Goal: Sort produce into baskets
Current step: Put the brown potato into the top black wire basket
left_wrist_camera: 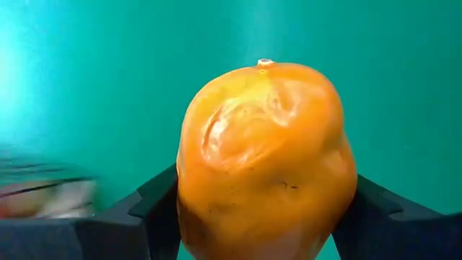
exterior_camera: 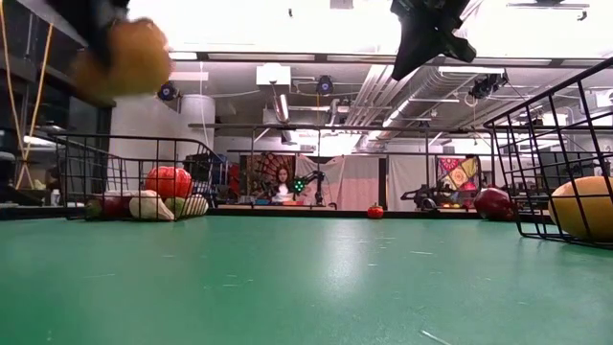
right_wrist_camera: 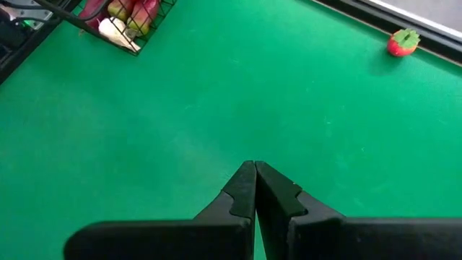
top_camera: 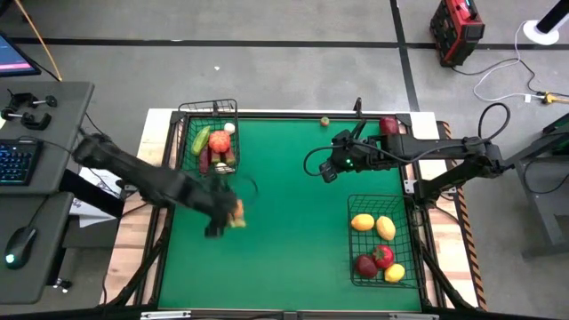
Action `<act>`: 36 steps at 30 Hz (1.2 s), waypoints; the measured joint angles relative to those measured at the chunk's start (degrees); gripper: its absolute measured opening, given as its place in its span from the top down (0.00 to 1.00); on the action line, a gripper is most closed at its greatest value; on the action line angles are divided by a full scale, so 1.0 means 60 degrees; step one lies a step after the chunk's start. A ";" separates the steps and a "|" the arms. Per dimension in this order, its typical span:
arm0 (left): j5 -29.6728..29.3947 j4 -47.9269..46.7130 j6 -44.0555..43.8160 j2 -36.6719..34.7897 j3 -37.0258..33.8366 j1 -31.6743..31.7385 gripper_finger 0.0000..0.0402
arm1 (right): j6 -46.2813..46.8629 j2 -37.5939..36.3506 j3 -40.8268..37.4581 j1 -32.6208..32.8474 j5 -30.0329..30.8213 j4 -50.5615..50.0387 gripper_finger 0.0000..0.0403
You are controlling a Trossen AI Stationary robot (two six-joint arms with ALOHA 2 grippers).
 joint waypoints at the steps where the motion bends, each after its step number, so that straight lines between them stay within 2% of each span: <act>1: -0.0683 -0.0271 -0.0109 -0.0462 0.0183 0.0193 0.39 | -0.0038 0.0000 0.0000 0.0000 0.0065 0.0000 1.00; 3: -0.1877 -0.0626 -0.0227 -0.1346 0.0461 0.0659 0.39 | -0.0050 0.0000 0.0000 0.0000 0.0221 0.0002 1.00; 5: -0.2573 -0.0845 -0.0286 -0.2148 0.0518 0.1293 0.39 | -0.0047 0.0000 0.0000 -0.0032 0.0309 0.0009 1.00; 9: -0.2676 -0.1941 -0.0631 -0.3061 0.0518 0.3126 0.39 | -0.0028 0.0000 0.0000 -0.0088 0.0335 0.0086 1.00; 13: -0.2636 -0.3018 -0.0576 -0.3117 0.0389 0.5109 0.38 | -0.0039 0.0000 0.0000 -0.0117 0.0363 0.0238 1.00; 17: -0.2367 -0.2540 -0.0297 -0.2850 -0.0145 0.6772 0.34 | -0.0061 0.0000 0.0000 -0.0117 0.0477 0.0540 1.00; 21: -0.2437 -0.1958 0.0072 -0.2225 -0.0287 0.7913 0.31 | -0.0029 0.0000 0.0000 -0.0117 0.0454 0.0637 1.00; 25: -0.2279 -0.1932 0.0076 -0.1684 -0.0172 0.8374 0.30 | 0.0002 0.0000 0.0000 -0.0105 0.0312 0.0637 1.00; 31: -0.1932 -0.1720 0.0843 -0.1376 -0.0170 0.8422 0.30 | 0.0434 -0.0001 0.0000 -0.0055 0.0306 0.0634 1.00; 36: -0.1942 -0.1664 0.0844 -0.1165 -0.0170 0.8426 0.30 | 0.0436 0.0000 0.0000 -0.0044 0.0328 0.0635 1.00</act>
